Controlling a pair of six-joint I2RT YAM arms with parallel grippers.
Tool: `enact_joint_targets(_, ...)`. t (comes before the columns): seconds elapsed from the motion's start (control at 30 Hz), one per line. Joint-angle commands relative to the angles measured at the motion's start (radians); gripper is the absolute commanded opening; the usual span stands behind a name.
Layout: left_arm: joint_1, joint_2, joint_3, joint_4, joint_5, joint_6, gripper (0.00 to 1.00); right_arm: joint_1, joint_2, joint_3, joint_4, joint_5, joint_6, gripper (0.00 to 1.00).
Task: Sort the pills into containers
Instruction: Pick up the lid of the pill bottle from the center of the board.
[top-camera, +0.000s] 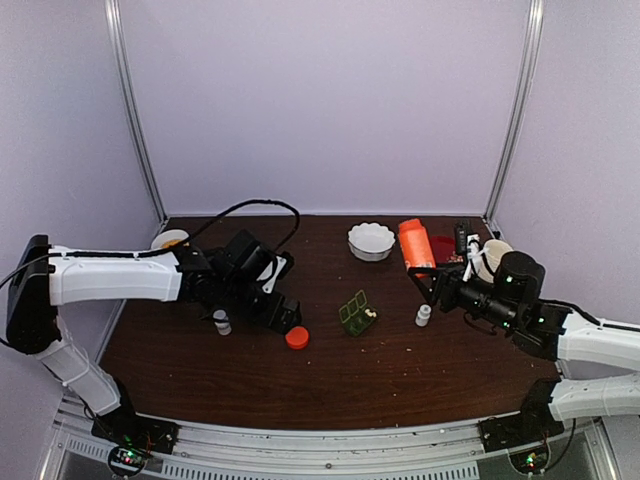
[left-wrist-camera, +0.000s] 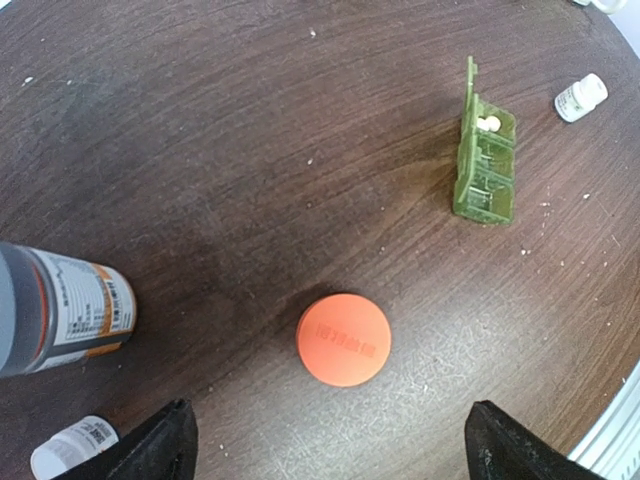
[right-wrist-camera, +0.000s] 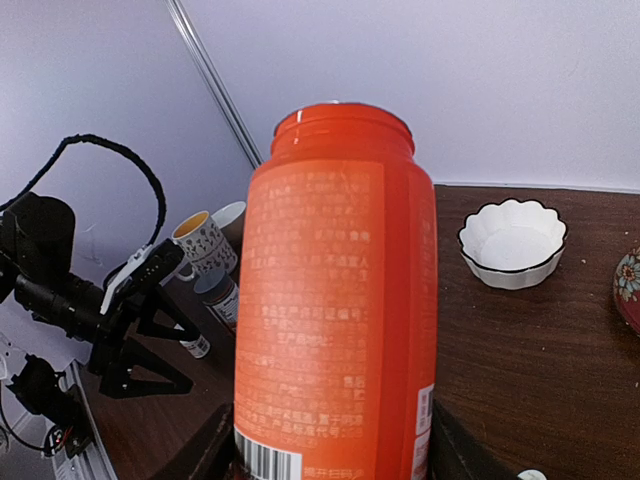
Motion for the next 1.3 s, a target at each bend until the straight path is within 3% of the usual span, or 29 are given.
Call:
enact_joint_targets(0.0, -0.007, 0.04, 0.017, 0.068, 0.02, 0.026, 0.96, -0.003, -0.031, -0.03, 0.006, -0.047, -0.05, 0.0)
enact_joint_targets(0.47, -0.043, 0.121, 0.028, 0.048, 0.029, 0.013, 0.96, -0.008, -0.013, -0.03, -0.085, 0.007, 0.026, 0.0)
enact_joint_targets(0.6, -0.054, 0.141, 0.036, 0.039, 0.008, 0.017, 0.96, -0.009, -0.012, -0.063, -0.02, 0.011, 0.017, 0.0)
enact_joint_targets(0.7, -0.055, 0.162, 0.049, 0.039, 0.006, 0.016, 0.96, -0.009, 0.006, -0.079, 0.018, -0.036, 0.025, 0.0)
enact_joint_targets(0.93, -0.056, 0.191, 0.055, 0.06, -0.002, -0.006, 0.94, -0.009, 0.141, 0.07, -0.245, -0.209, -0.119, 0.0)
enact_joint_targets(1.27, -0.056, 0.251, 0.1, 0.024, -0.077, -0.041, 0.93, -0.01, 0.219, 0.059, -0.295, -0.305, -0.182, 0.0)
